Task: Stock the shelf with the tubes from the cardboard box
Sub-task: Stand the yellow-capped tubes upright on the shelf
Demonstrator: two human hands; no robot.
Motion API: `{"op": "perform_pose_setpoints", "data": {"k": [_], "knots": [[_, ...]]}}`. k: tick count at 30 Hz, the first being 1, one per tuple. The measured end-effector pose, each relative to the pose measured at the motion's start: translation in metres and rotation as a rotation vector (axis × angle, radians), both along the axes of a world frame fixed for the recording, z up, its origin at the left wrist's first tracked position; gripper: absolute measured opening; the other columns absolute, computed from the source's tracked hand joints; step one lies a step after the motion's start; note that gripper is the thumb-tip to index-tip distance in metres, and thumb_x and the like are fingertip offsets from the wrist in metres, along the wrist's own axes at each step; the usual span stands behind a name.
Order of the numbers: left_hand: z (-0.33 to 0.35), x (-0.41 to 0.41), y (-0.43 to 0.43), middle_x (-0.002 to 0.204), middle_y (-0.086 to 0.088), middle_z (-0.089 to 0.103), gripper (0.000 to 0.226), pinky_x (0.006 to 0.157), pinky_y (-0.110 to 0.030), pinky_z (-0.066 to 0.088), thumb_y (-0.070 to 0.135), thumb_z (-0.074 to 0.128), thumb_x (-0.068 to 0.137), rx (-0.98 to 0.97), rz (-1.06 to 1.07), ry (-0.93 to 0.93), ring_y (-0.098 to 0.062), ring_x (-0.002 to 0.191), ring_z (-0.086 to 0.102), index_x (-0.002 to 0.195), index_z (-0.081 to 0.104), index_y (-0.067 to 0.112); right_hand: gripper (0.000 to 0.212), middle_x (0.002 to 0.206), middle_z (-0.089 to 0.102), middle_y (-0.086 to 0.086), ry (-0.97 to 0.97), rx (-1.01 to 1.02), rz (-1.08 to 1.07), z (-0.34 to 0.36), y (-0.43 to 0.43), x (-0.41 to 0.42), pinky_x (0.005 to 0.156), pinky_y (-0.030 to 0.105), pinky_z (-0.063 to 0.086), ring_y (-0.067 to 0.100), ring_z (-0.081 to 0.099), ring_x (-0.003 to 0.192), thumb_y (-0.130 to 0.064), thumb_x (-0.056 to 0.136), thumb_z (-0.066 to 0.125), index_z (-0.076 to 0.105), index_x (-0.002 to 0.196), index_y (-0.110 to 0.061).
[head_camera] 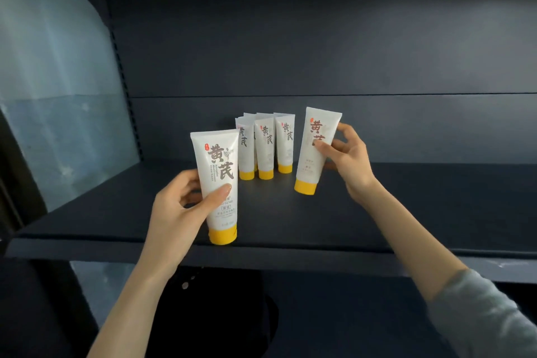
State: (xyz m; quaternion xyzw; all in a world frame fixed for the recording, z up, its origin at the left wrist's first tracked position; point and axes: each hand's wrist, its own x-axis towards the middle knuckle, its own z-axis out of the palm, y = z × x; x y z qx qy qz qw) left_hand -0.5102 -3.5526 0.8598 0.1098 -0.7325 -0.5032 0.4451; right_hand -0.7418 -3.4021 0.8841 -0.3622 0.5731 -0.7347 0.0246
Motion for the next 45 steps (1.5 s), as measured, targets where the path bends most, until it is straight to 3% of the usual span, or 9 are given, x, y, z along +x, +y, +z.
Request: {"op": "perform_pose_setpoints", "data": {"k": [5, 9, 12, 16, 22, 27, 36, 41, 45], "knots": [[0.006, -0.021, -0.01, 0.098, 0.016, 0.072, 0.035, 0.066, -0.015, 0.054, 0.03, 0.072, 0.068, 0.0, 0.041, 0.02, -0.003, 0.092, 0.067, 0.102, 0.065, 0.023, 0.027, 0.099, 0.071, -0.003, 0.067, 0.076, -0.002, 0.002, -0.039, -0.044, 0.066, 0.026, 0.058, 0.007, 0.07, 0.088, -0.005, 0.091, 0.06, 0.051, 0.108, -0.025], [0.003, -0.034, -0.015, 0.098, 0.02, 0.071, 0.034, 0.065, -0.014, 0.054, 0.034, 0.071, 0.066, 0.006, 0.072, 0.025, 0.0, 0.092, 0.066, 0.099, 0.064, 0.029, 0.033, 0.114, 0.067, 0.002, 0.114, 0.131, -0.038, -0.003, -0.065, -0.068, 0.087, 0.043, 0.055, 0.014, 0.065, 0.104, -0.009, 0.092, 0.059, 0.046, 0.121, -0.019], [0.0, -0.041, -0.018, 0.1, 0.016, 0.071, 0.038, 0.065, -0.014, 0.054, 0.035, 0.071, 0.065, 0.005, 0.09, 0.019, -0.001, 0.094, 0.066, 0.102, 0.065, 0.025, 0.033, 0.111, 0.068, -0.003, 0.139, 0.19, -0.025, -0.01, -0.078, -0.08, 0.091, 0.046, 0.053, 0.012, 0.064, 0.104, -0.014, 0.092, 0.06, 0.045, 0.12, -0.023], [-0.001, -0.051, -0.02, 0.099, 0.015, 0.072, 0.038, 0.065, -0.014, 0.054, 0.034, 0.071, 0.066, 0.019, 0.1, 0.027, -0.002, 0.092, 0.067, 0.101, 0.065, 0.025, 0.035, 0.109, 0.063, -0.013, 0.177, 0.259, -0.004, -0.023, -0.089, -0.088, 0.094, 0.043, 0.052, 0.007, 0.061, 0.104, -0.013, 0.091, 0.061, 0.045, 0.122, -0.021], [-0.003, -0.059, -0.023, 0.099, 0.017, 0.072, 0.037, 0.063, -0.016, 0.054, 0.036, 0.07, 0.065, 0.033, 0.096, 0.031, -0.002, 0.093, 0.067, 0.101, 0.065, 0.027, 0.036, 0.118, 0.055, -0.008, 0.191, 0.265, -0.053, -0.032, -0.1, -0.097, 0.091, 0.033, 0.05, 0.008, 0.053, 0.109, -0.017, 0.091, 0.061, 0.044, 0.122, -0.018], [-0.003, -0.061, -0.031, 0.099, 0.018, 0.071, 0.036, 0.062, -0.012, 0.052, 0.036, 0.071, 0.064, 0.051, 0.088, 0.034, 0.0, 0.093, 0.066, 0.099, 0.064, 0.029, 0.032, 0.11, 0.051, -0.018, 0.191, 0.265, -0.07, -0.038, -0.104, -0.098, 0.072, 0.009, 0.046, 0.001, 0.05, 0.104, -0.02, 0.091, 0.062, 0.041, 0.113, -0.026], [0.005, -0.061, -0.045, 0.098, 0.017, 0.072, 0.035, 0.065, -0.01, 0.051, 0.033, 0.071, 0.067, 0.045, 0.01, 0.04, 0.0, 0.091, 0.067, 0.101, 0.065, 0.026, 0.043, 0.112, 0.051, -0.014, 0.182, 0.334, -0.123, -0.038, -0.099, -0.097, 0.074, 0.013, 0.045, 0.005, 0.05, 0.109, -0.023, 0.085, 0.068, 0.041, 0.119, -0.022], [0.008, -0.057, -0.056, 0.093, 0.021, 0.071, 0.025, 0.063, -0.005, 0.048, 0.024, 0.073, 0.074, 0.078, 0.006, 0.085, 0.005, 0.087, 0.066, 0.097, 0.065, 0.028, 0.071, 0.141, 0.037, -0.002, 0.205, 0.332, -0.222, -0.022, -0.087, -0.083, 0.098, 0.024, 0.035, 0.009, 0.035, 0.13, -0.035, 0.084, 0.068, 0.03, 0.14, -0.015], [0.011, -0.059, -0.063, 0.096, 0.015, 0.072, 0.018, 0.065, -0.01, 0.051, 0.019, 0.07, 0.081, 0.139, -0.003, 0.134, 0.0, 0.091, 0.067, 0.097, 0.066, 0.026, 0.056, 0.139, 0.032, -0.006, 0.265, 0.216, -0.234, 0.001, -0.079, -0.046, 0.111, 0.029, 0.03, 0.005, 0.032, 0.13, -0.036, 0.096, 0.049, 0.028, 0.143, -0.015]]}}
